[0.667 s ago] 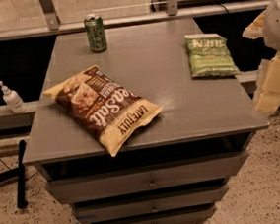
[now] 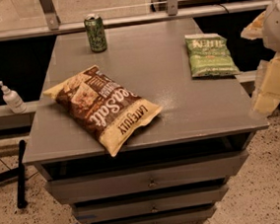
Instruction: Pick brown chip bag
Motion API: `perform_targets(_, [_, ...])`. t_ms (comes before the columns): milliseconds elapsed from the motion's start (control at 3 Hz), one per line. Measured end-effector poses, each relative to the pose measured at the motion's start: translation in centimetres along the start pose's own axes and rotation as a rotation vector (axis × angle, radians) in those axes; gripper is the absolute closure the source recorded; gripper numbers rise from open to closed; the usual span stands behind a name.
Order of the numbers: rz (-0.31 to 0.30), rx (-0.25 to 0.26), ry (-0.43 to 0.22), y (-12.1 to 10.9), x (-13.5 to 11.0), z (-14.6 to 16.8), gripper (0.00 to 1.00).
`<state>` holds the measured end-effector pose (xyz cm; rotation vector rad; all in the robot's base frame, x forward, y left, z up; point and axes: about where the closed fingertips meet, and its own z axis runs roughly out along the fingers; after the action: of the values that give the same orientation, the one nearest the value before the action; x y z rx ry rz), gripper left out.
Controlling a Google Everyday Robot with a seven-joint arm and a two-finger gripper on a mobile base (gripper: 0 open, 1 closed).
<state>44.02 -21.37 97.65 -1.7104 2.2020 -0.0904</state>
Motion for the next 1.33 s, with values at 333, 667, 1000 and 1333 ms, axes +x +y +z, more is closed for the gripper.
perform_targets(333, [-0.021, -0.016, -0.094, 0.1, -1.7, 2.8, 0.0])
perform_targets(667, [-0.034, -0.064, -0.233, 0.1, -4.9, 7.3, 0.0])
perform_targets(1000, [-0.001, -0.141, -0.377, 0.4, -8.6, 12.9, 0.0])
perform_targets(1333, [0.026, -0.206, -0.491, 0.8, -13.0, 17.3, 0.0])
